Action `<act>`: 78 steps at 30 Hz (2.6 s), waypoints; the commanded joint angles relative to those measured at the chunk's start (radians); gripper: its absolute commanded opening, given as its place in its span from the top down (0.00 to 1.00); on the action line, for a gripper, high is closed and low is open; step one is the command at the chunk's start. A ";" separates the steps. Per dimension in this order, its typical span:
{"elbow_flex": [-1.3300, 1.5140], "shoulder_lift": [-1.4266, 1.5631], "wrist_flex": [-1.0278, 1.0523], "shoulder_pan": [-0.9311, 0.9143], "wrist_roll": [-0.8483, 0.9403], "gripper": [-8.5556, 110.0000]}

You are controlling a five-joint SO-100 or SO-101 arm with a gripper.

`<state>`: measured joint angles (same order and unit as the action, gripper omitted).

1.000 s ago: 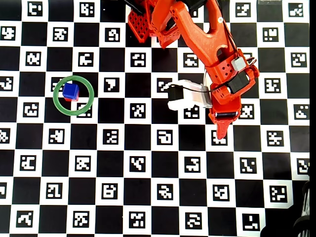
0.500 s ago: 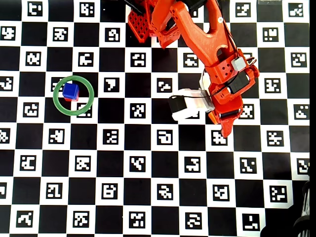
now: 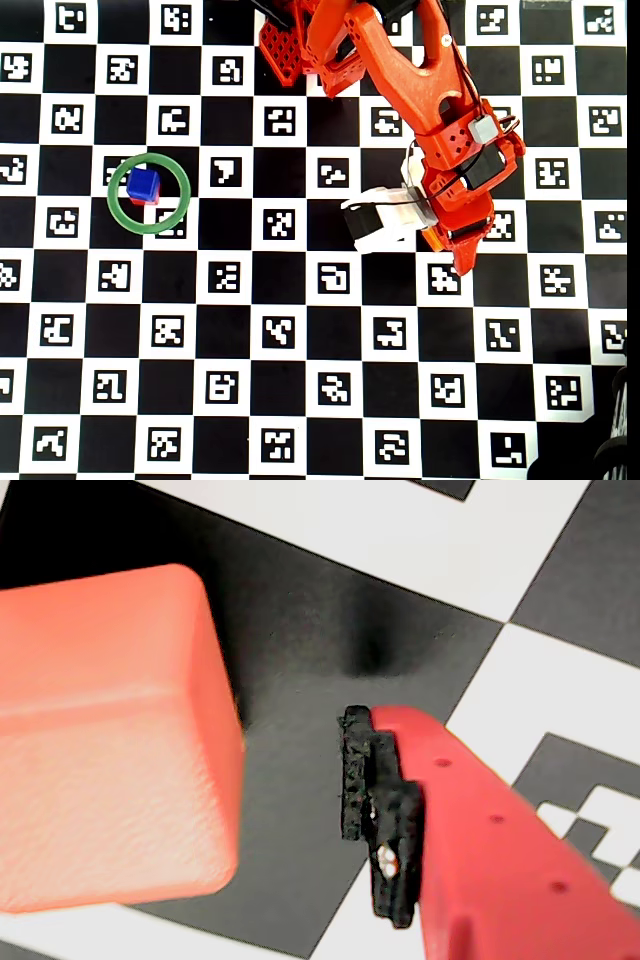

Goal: Grab the red cube then put it in the green circle then put the blue cube on top and finally the orange cube on top

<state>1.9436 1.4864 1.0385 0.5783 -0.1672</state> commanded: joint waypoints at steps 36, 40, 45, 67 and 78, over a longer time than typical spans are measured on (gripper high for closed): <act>-0.077 0.021 -0.029 -0.034 0.046 0.92; -0.121 0.055 0.041 -0.037 0.034 0.92; -0.262 0.072 0.225 -0.075 0.041 0.92; -0.776 0.135 0.790 -0.650 0.374 0.93; -0.870 0.167 0.801 -1.074 0.545 0.93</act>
<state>1.1720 1.5263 1.7411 -0.3835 0.3344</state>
